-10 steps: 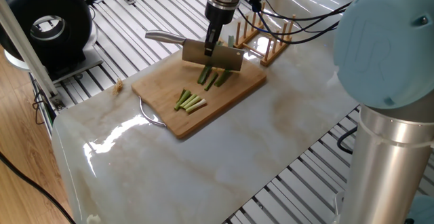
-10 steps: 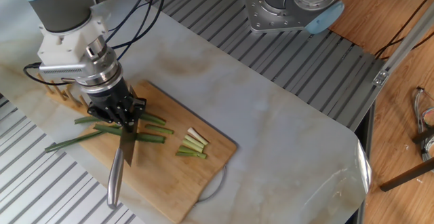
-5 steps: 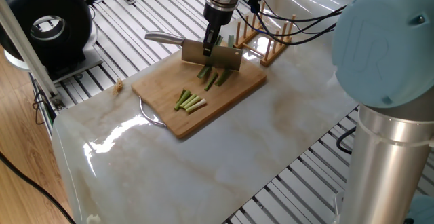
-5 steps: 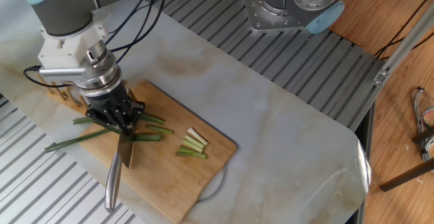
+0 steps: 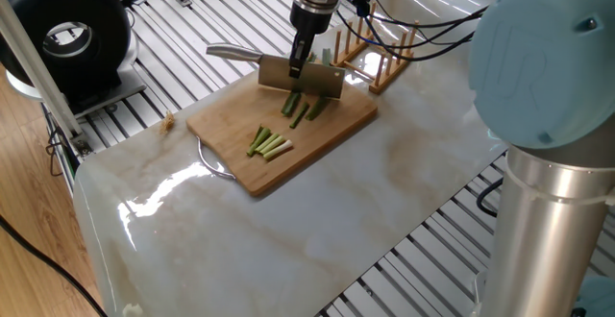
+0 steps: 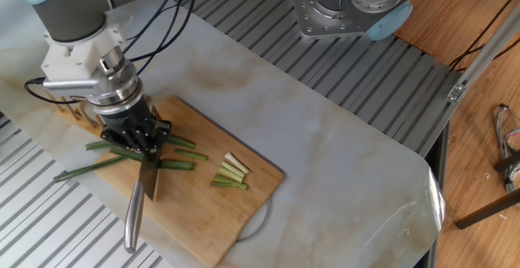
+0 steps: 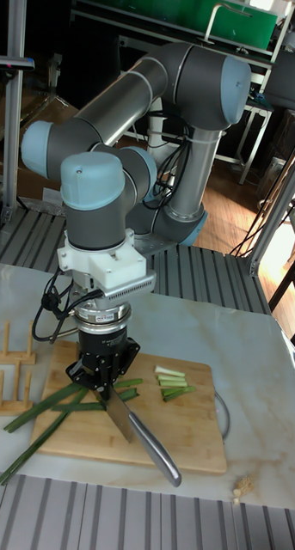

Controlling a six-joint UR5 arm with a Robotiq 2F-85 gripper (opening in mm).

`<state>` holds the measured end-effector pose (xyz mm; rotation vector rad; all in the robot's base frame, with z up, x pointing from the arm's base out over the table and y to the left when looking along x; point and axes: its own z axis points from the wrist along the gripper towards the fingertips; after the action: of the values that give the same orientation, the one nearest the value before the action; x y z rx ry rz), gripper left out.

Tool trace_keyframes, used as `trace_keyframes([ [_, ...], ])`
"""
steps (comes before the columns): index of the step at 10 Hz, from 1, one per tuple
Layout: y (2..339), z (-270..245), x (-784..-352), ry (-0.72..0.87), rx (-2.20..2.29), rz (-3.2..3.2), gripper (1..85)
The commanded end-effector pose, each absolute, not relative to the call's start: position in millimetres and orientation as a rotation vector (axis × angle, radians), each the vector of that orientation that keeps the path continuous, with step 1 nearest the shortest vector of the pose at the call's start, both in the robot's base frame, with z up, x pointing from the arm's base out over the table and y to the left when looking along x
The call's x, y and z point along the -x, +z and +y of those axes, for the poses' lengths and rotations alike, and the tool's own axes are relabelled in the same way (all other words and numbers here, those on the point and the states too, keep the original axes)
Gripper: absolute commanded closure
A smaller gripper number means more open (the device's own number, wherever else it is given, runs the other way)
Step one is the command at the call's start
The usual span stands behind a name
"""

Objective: Chop the green garlic

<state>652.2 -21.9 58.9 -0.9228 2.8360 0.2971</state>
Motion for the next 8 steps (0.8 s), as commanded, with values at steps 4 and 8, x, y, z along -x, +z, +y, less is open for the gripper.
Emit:
trace_keyframes([
  [4,59.6,-29.1,-646.6,0.274,0.916,2.885,84.3],
  [8,61.5,-32.4,-641.4,0.268,0.897,2.933,84.3],
])
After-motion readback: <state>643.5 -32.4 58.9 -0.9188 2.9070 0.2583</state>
